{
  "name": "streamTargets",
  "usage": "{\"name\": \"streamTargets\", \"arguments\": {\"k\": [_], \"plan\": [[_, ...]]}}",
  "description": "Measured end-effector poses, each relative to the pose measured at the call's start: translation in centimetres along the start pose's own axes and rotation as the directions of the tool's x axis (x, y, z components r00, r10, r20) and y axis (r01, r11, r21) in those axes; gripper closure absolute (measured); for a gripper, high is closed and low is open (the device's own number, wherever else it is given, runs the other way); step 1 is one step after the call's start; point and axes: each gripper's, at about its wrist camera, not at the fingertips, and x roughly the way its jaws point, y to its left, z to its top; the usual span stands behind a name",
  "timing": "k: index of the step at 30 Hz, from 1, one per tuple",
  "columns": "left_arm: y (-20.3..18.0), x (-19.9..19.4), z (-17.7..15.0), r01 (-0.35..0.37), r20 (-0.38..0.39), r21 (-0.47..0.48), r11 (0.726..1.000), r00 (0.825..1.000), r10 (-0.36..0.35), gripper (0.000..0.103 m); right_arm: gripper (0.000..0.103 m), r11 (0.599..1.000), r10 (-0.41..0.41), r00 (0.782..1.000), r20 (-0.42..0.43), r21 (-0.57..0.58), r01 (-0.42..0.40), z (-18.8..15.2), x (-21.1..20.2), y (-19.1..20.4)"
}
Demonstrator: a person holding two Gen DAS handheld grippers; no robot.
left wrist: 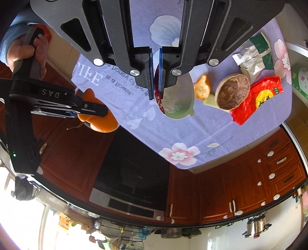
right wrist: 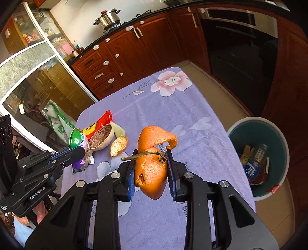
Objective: Collect trash
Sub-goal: 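Carry the white lid and the orange peel over the teal bin, then open the left gripper to drop the lid while the right gripper drops the peel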
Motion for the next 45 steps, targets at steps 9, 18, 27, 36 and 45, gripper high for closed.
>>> {"name": "streamTargets", "arguments": {"k": [9,18,27,36,45], "plan": [[-8.4,3.8,2.2,0.143,-0.025,0.089,0.986,0.99,-0.142,0.099,0.077,0.987,-0.112,0.991,0.072,0.12,0.103,0.6,-5.2,-9.7],[-14.8,9.9,3.6,0.208,-0.124,0.16,0.965,0.974,-0.19,0.098,0.077,0.955,-0.163,0.987,0.0,0.253,0.157,-0.1,-4.5,-19.3],[-15.7,13.9,5.2,0.225,-0.182,0.146,0.963,0.963,-0.198,0.098,0.072,0.957,-0.116,0.991,-0.071,0.259,0.13,1.4,-0.2,-21.6],[-15.7,16.7,6.1,0.25,-0.214,0.117,0.961,0.951,-0.222,0.098,0.024,0.955,-0.116,0.991,-0.059,0.269,0.128,3.2,0.7,-22.0],[-17.4,19.0,6.0,0.299,-0.252,0.128,0.946,0.932,-0.261,0.098,0.015,0.932,-0.174,0.984,-0.042,0.315,0.178,3.4,-1.1,-23.6]]}}
